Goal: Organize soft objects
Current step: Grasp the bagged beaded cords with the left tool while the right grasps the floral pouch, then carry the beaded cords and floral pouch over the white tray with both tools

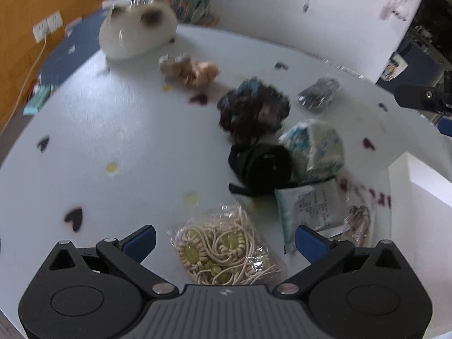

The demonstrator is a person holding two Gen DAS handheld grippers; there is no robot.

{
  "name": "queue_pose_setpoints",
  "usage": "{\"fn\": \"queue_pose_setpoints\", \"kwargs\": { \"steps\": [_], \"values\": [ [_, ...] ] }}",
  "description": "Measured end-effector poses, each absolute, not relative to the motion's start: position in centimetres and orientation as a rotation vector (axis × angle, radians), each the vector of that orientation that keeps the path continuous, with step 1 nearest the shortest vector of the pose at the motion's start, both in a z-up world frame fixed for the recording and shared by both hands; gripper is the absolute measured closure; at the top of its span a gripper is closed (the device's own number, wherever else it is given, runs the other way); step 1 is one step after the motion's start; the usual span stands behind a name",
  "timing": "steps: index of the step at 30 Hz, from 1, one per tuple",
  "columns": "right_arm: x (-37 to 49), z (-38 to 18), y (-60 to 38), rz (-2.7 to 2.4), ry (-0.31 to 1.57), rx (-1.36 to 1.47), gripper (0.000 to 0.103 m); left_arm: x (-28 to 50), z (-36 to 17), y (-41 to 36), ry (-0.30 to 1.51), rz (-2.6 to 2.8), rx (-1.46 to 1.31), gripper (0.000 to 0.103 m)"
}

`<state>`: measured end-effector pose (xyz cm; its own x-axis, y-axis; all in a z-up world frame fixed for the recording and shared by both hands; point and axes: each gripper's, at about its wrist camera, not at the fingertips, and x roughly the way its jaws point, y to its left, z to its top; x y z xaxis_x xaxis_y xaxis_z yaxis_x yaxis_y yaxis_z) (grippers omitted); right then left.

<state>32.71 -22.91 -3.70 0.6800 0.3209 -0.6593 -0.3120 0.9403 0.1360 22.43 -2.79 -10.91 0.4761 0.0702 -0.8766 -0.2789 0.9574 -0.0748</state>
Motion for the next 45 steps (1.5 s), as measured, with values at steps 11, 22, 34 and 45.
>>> {"fn": "queue_pose_setpoints", "kwargs": {
  "steps": [11,22,34,45],
  "values": [
    [36.4,-9.3,-19.2,0.510,0.900,-0.015,0.017,23.2,-14.1,-1.9,1.189,0.259,-0.250,0.000],
    [37.4,-12.5,-16.9,0.578,0.972,-0.090,0.026,21.3,-14.0,0.3,1.215,0.304,-0.298,0.000],
    [35.2,-12.0,-18.0,0.586,0.985,-0.115,0.060,22.8,-14.7,-0.7,1.231,0.280,-0.362,0.025],
    [32.3,-9.3,-19.8,0.550,0.927,-0.061,0.066,21.8,-13.9,-0.2,1.185,0.253,-0.415,0.046]
  ]
}}
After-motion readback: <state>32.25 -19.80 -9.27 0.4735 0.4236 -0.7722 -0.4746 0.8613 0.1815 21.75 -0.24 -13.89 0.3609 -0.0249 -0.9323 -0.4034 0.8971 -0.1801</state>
